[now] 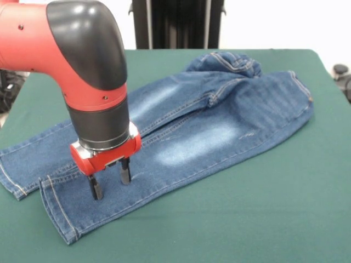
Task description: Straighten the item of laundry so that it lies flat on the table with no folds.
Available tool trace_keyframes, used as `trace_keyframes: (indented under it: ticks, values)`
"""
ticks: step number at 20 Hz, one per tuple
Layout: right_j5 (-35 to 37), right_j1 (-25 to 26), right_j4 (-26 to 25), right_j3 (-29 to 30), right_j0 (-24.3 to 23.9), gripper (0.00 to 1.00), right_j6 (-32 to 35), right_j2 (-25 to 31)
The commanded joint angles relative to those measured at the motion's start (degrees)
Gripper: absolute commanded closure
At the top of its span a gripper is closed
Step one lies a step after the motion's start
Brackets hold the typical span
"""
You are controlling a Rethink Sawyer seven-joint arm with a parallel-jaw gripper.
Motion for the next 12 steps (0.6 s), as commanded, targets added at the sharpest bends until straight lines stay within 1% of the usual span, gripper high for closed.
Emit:
trace_keyframes:
  ticks: [1,5,8,12]
  values:
    - [-7.5,7.4,-4.4,1.9,0.9,0.00,-8.3,7.7]
    - [-9.0,8.1,-4.5,1.4,0.7,0.00,-7.6,8.6]
    - [-14.4,9.3,-4.6,2.5,-1.7,0.00,-10.1,13.0]
    - [-17.1,10.4,-5.3,3.1,-3.6,0.00,-12.1,16.8]
